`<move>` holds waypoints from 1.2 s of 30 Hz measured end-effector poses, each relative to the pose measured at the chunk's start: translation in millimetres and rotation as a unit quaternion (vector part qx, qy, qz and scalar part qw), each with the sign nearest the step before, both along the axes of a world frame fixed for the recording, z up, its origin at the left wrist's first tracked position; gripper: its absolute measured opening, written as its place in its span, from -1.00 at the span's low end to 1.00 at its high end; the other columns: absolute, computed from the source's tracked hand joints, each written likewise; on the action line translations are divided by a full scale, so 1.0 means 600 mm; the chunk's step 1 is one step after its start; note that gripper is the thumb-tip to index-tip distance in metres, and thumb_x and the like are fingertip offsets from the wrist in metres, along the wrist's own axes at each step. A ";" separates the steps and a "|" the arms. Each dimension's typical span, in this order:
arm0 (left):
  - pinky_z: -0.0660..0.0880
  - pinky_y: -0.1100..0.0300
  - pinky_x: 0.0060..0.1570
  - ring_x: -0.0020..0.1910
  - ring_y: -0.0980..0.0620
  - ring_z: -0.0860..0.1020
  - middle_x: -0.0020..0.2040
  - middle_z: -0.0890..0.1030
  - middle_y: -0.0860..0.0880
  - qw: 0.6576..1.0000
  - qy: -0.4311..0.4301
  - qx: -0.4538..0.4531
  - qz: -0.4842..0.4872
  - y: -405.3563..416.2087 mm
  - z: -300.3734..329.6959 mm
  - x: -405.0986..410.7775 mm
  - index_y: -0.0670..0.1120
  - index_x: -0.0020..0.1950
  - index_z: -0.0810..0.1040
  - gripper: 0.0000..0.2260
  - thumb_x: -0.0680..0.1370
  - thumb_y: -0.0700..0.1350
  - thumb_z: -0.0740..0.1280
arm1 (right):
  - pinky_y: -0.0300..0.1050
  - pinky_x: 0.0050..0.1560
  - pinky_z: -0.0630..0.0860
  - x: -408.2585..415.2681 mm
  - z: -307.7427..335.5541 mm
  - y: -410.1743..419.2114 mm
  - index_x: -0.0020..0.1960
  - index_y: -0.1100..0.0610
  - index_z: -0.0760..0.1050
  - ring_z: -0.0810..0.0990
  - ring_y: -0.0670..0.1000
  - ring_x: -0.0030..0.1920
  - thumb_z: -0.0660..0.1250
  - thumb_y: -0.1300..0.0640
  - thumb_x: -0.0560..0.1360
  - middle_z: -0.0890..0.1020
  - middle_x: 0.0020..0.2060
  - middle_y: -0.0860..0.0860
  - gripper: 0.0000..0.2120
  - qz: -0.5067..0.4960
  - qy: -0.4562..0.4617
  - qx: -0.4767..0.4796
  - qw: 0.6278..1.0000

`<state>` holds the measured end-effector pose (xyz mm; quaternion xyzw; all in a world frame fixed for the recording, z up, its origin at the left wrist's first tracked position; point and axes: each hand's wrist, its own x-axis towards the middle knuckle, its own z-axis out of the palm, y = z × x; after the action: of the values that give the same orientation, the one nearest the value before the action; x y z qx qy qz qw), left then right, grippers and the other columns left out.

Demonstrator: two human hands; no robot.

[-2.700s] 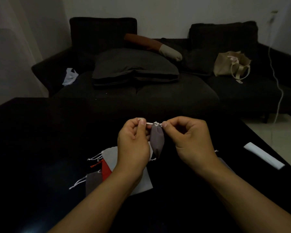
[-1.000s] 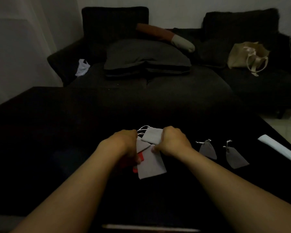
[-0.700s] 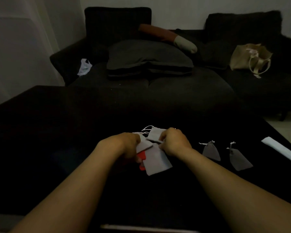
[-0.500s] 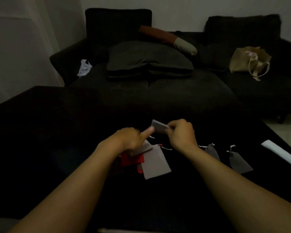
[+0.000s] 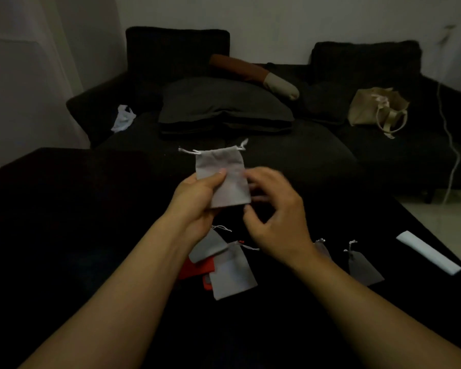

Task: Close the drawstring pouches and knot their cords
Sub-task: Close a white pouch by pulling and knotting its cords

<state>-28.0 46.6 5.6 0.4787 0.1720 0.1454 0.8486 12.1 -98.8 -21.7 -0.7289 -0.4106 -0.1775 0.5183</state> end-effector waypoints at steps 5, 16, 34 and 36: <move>0.61 0.04 -0.04 0.05 -0.13 0.69 0.07 0.70 -0.19 0.996 -0.028 0.071 -0.041 -0.025 0.004 -0.001 -0.18 0.24 0.58 -0.76 0.58 -0.17 0.35 | -0.05 0.14 0.59 0.007 0.053 -0.015 0.30 0.16 0.52 0.67 0.03 0.13 0.29 -0.21 0.45 0.69 0.11 0.08 -0.42 0.165 0.528 0.200 0.809; 0.62 0.09 -0.04 -0.06 -0.02 0.71 -0.05 0.74 -0.09 0.983 0.021 0.150 -0.103 -0.073 0.014 -0.020 -0.06 0.07 0.67 -0.62 0.54 0.21 0.28 | 0.11 0.19 0.57 0.010 0.044 -0.022 0.23 0.11 0.59 0.68 0.10 0.12 0.19 -0.03 0.63 0.70 0.09 0.12 -0.67 0.151 0.505 0.183 0.830; 0.64 0.08 -0.21 -0.15 0.01 0.72 -0.12 0.73 -0.06 0.999 -0.006 0.042 0.021 -0.055 -0.006 -0.018 -0.03 0.03 0.67 -0.78 0.61 0.06 0.29 | 0.13 0.17 0.58 0.018 0.026 -0.028 0.18 0.09 0.64 0.67 0.11 0.13 0.04 -0.06 0.67 0.71 0.07 0.10 -0.57 0.109 0.542 0.195 0.810; 0.60 0.14 -0.26 -0.18 0.04 0.71 -0.16 0.72 -0.04 0.999 -0.022 0.026 0.040 -0.051 -0.009 -0.015 -0.05 0.02 0.65 -0.79 0.63 0.01 0.27 | 0.14 0.18 0.57 0.020 0.026 -0.028 0.19 0.12 0.62 0.66 0.13 0.14 0.03 -0.06 0.68 0.70 0.07 0.13 -0.56 0.099 0.542 0.212 0.807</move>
<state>-37.0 16.3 0.3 0.4904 0.1684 0.1944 0.8327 23.9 -115.7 -6.4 -0.5338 -0.0847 0.2163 0.8131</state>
